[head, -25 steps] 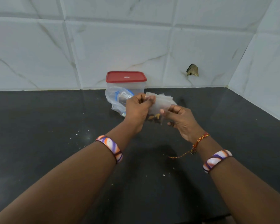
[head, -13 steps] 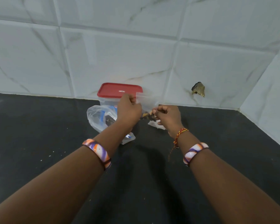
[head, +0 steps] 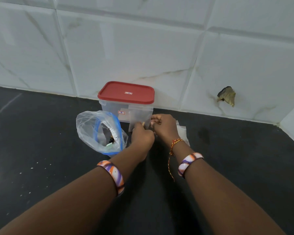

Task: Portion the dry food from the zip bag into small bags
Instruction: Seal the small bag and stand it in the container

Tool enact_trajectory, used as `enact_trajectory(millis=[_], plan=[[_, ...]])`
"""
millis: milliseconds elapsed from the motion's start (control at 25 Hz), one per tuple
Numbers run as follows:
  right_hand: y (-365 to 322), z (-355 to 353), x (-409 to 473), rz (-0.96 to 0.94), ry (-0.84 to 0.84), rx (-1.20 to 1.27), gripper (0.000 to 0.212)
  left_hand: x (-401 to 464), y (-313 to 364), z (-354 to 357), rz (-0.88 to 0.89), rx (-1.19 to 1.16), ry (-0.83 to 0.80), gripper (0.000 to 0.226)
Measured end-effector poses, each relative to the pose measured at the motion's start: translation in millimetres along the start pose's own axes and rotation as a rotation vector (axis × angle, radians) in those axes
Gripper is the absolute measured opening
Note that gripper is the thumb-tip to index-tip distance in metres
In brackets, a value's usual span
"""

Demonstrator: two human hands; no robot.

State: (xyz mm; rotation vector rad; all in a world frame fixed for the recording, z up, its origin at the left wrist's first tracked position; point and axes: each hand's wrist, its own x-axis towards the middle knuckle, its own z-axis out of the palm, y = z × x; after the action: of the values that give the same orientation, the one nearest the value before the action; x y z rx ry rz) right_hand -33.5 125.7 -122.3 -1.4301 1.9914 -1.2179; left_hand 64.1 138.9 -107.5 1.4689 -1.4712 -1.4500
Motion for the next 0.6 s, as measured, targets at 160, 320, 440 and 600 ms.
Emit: enact_trajectory(millis=[160,320,440,600], plan=[[18,-15,-14,0.016,0.277,-0.316,0.045,7,-6,9,0.044,0.031,0.088,0.028],[38,-21,-32,0.222,0.027,-0.509,0.047,2,-9,21,0.021,-0.048,0.065,0.033],[35,-29,-43,0.101,0.173,-0.386,0.038,-7,-6,21,-0.027,-0.144,-0.02,0.037],[19,-49,-64,-0.095,0.222,-0.269,0.037,-27,11,6,-0.172,-0.386,-0.193,0.04]])
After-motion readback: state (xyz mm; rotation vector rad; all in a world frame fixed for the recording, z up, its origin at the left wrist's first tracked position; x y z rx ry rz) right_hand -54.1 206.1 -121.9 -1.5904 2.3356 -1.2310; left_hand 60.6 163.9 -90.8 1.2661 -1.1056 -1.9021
